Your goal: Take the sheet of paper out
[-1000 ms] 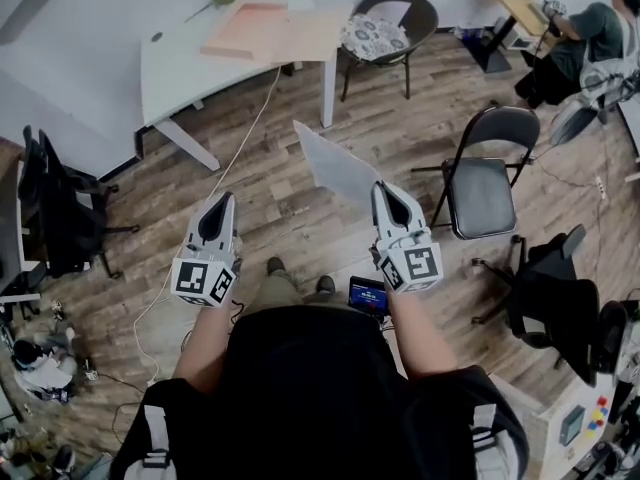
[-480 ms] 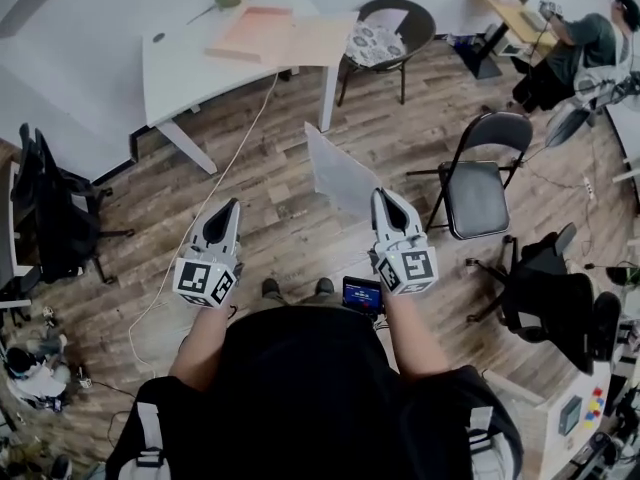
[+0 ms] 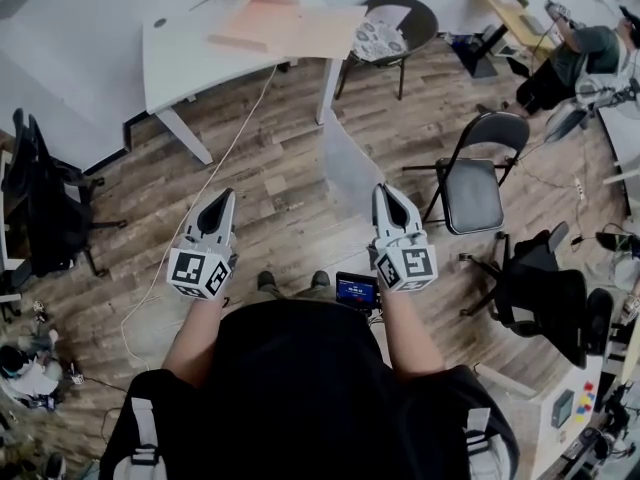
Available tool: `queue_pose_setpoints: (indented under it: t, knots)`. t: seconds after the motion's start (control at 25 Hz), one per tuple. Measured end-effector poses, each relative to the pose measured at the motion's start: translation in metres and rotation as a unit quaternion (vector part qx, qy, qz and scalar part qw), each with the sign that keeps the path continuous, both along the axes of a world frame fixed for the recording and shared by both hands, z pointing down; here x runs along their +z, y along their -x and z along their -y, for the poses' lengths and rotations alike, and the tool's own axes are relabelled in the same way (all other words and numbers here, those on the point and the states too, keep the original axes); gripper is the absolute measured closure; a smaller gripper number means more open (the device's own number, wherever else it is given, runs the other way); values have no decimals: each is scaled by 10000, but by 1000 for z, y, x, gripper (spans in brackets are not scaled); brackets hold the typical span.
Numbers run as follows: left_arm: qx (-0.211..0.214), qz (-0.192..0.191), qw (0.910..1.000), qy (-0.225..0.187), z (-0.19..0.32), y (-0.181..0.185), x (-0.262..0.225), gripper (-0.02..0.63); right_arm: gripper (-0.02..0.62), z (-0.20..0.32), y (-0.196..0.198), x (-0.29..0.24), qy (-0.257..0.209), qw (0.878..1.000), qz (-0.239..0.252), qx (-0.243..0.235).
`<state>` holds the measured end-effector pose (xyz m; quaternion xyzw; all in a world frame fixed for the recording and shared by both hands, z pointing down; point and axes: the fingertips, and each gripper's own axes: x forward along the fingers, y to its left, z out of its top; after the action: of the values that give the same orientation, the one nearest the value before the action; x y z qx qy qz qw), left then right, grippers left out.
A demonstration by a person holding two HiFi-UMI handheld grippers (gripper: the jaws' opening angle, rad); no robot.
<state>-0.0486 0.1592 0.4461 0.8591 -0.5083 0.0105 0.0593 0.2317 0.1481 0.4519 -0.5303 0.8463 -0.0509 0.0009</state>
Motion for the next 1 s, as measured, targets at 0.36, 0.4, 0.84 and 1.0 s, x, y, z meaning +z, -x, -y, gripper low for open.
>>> queue_pose_setpoints:
  t: [0.36, 0.4, 0.84, 1.0]
  knots:
    - [152, -92, 9998, 50, 4, -1, 3, 601, 586, -4, 7, 1, 58, 10000, 18, 49]
    - [161, -97, 9998, 56, 5, -1, 3, 601, 586, -4, 7, 0, 57, 10000, 20, 59]
    - [211, -70, 9998, 1, 12, -14, -2, 601, 586, -11, 6, 2, 93, 9999, 72, -38]
    - [186, -84, 9998, 21, 12, -16, -1, 601, 586, -10, 0, -1, 46, 9999, 69, -57]
